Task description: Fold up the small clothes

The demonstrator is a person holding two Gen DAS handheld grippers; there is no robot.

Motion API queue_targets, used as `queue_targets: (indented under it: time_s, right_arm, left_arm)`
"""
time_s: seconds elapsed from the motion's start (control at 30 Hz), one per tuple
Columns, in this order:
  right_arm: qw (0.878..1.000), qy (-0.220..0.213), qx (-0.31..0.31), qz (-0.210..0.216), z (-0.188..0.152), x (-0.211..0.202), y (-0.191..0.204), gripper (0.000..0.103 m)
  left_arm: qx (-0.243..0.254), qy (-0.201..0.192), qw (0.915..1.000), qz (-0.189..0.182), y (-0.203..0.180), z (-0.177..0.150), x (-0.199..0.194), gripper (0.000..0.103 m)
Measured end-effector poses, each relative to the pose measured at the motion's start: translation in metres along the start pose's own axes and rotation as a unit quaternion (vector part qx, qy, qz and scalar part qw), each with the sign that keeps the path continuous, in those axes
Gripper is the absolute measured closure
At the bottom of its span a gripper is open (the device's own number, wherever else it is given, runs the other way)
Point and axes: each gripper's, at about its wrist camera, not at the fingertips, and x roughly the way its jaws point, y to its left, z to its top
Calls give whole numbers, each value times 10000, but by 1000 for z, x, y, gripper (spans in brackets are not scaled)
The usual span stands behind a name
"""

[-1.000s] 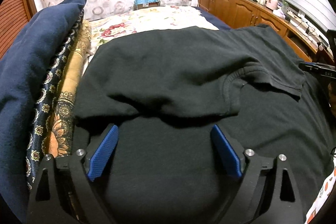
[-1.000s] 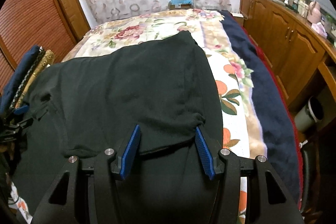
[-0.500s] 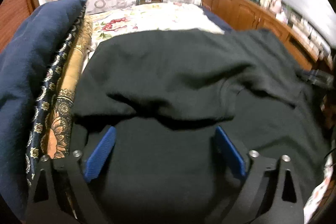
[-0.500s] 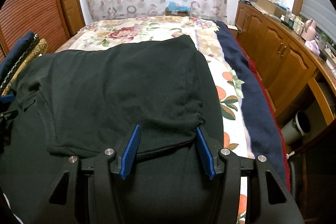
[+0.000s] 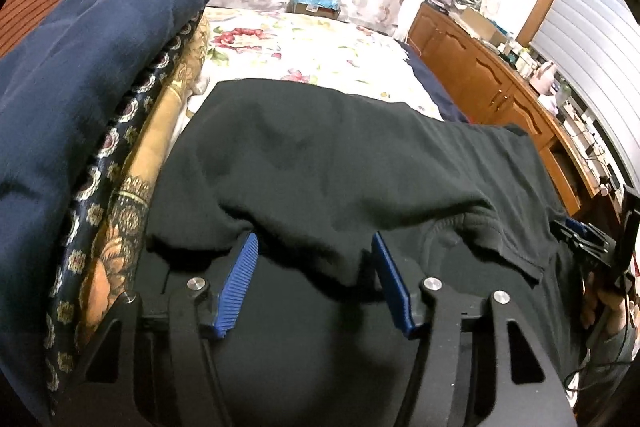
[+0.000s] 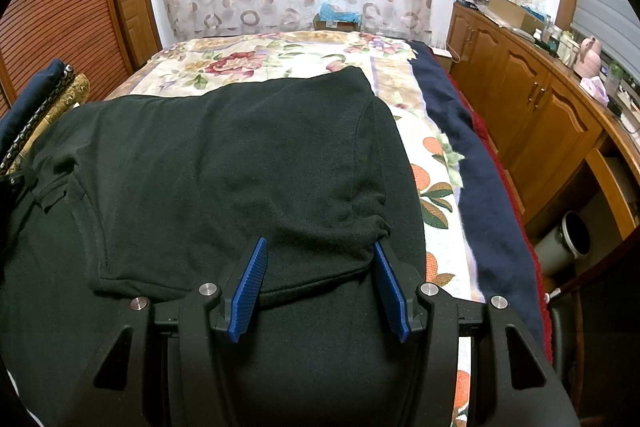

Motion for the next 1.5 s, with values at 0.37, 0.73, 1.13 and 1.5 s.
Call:
queue_targets:
  time_s: [0.37,0.73,1.13,1.5]
  right_arm:
    - [9998,-81,123,126,1,-3,-3,64]
    - [9968,-719,-13,354,15,-31,-4,93]
    - [9894,-1438,-75,171,12,-81,-1,94]
    - [9833,-1787,-130,304,-30,-117,10,94]
  left_arm:
    - [431,-116,9990,-7,-6,9,2,100]
    - [539,-762,9954,-228,-11,12,-45,100]
    - [738,-1258,9887,-334,-15,-9,-103,100]
    - [979,-1626,9807,-463,-26,-37,-149,100]
